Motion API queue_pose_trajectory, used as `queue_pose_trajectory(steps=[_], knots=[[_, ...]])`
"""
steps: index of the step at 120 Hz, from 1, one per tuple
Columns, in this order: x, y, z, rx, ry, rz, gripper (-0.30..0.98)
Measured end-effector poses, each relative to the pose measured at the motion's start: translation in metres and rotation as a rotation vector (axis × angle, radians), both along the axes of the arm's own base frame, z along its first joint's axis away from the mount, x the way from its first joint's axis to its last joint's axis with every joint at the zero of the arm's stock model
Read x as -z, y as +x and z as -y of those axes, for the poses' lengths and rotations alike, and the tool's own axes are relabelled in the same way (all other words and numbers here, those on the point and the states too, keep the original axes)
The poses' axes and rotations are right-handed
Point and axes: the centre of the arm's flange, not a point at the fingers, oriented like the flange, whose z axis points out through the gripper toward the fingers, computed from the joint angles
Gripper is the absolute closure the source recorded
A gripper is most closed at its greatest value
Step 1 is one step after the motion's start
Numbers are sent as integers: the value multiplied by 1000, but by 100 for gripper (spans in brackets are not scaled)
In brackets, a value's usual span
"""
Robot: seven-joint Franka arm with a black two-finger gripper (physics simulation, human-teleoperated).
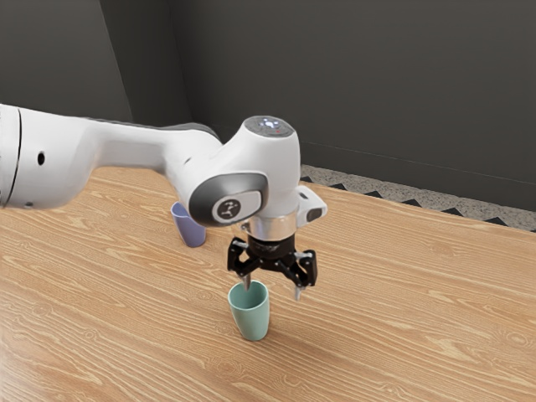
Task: Place the right cup onto the left cup
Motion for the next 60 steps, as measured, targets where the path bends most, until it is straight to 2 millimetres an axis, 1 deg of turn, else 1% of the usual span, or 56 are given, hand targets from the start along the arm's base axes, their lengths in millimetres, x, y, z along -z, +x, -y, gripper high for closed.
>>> queue_pose_trajectory(steps=[11, 32, 60], knots=[[17, -4, -1, -33, -2, -5, 0], [36, -9, -4, -87, -12, 2, 0], [53, -4, -3, -135, -35, 11, 0]])
